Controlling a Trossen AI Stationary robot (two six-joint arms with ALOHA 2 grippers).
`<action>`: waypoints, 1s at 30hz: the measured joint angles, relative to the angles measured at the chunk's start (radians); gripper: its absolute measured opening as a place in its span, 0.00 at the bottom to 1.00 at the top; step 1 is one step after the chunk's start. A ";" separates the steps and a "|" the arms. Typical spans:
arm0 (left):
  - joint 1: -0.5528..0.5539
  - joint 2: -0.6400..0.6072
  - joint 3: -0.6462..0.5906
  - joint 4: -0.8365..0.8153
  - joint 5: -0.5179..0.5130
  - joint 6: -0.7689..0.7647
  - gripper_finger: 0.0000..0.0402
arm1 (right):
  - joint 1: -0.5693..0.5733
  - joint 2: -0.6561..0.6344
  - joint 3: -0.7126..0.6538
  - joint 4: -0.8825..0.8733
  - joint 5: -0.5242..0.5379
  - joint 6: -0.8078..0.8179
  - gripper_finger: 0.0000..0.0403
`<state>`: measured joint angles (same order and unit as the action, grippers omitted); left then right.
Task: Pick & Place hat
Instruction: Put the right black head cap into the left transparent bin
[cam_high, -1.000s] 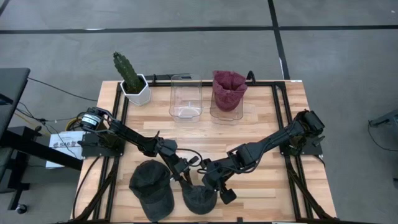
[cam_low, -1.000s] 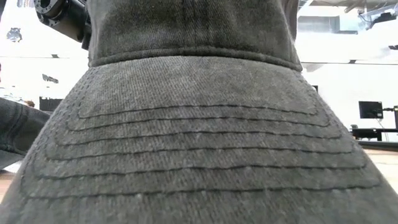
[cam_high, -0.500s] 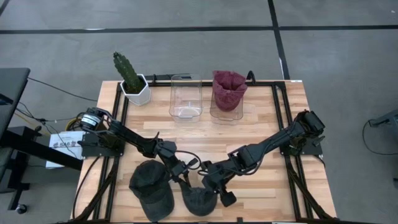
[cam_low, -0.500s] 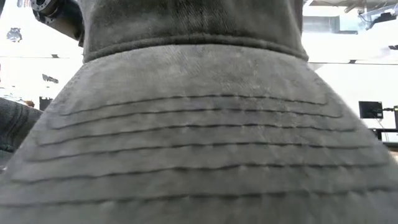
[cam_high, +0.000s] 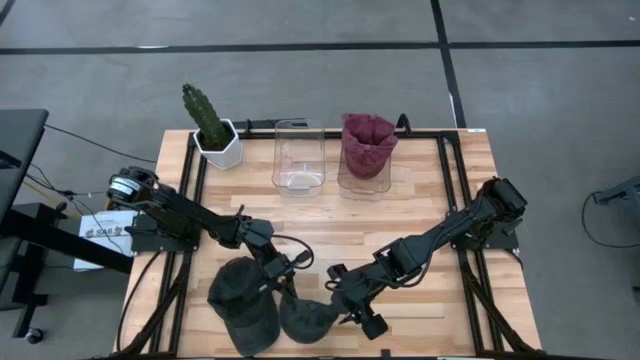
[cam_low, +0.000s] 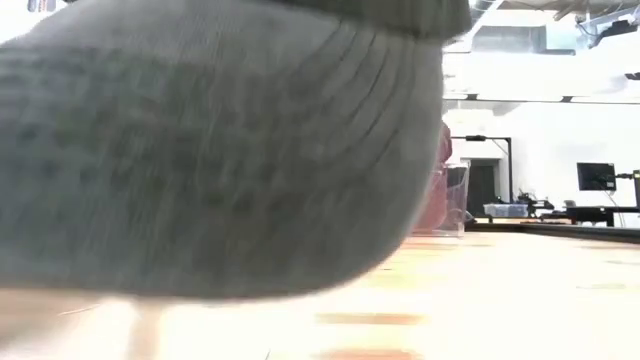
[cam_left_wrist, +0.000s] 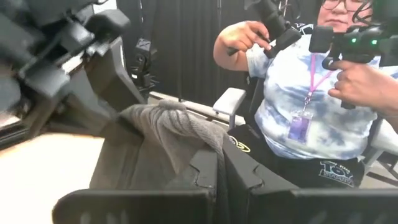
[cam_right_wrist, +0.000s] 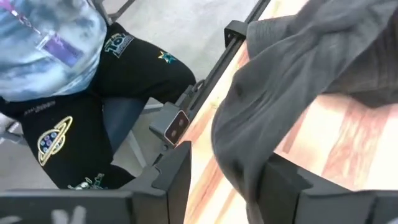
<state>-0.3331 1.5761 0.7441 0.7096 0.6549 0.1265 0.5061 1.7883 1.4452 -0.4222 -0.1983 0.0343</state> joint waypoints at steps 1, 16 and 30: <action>0.000 -0.015 0.000 -0.019 0.000 0.000 0.02 | 0.000 -0.011 0.000 -0.010 0.007 -0.007 0.36; 0.139 -0.279 0.000 -0.207 0.021 0.077 0.02 | 0.017 -0.335 -0.160 -0.076 0.269 -0.037 0.28; 0.578 -0.492 0.003 -0.276 0.185 0.080 0.02 | 0.017 -0.803 -0.819 0.336 0.604 0.123 0.28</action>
<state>0.2452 1.0844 0.7475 0.4336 0.8399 0.2063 0.5233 0.9855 0.6257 -0.0865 0.4061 0.1577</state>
